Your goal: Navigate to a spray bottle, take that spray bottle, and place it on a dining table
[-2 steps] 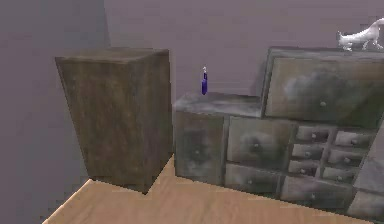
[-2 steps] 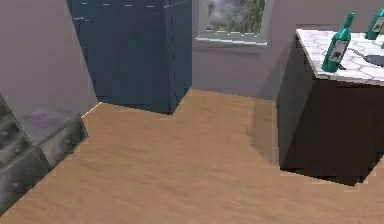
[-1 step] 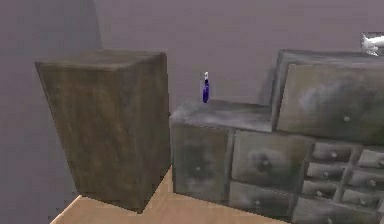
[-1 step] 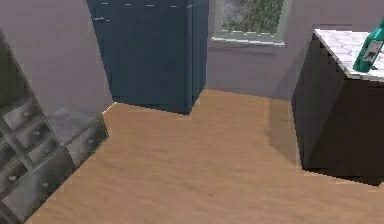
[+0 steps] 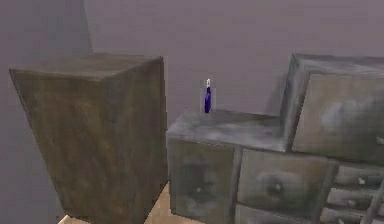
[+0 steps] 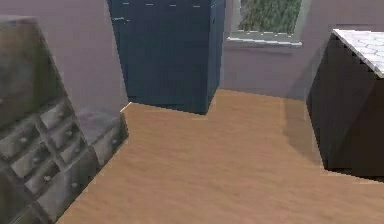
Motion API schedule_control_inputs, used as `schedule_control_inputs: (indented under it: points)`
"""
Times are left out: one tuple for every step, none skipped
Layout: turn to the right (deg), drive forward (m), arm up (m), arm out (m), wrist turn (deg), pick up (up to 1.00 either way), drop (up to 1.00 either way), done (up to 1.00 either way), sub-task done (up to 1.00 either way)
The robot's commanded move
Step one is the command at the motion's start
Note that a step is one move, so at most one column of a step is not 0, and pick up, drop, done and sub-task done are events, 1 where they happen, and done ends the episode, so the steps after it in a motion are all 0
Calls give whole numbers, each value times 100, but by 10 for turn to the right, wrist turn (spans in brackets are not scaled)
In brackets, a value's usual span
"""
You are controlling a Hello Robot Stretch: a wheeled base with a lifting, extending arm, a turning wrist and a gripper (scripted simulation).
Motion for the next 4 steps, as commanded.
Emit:
schedule_control_inputs:
  points:
    - [450,0,0,0,0,0,0,0,0]
    - [180,0,0,0,0,0,0,0,0]
    - [0,35,0,0,0,0,0,0,0]
    - [-450,0,0,0,0,0,0,0,0]
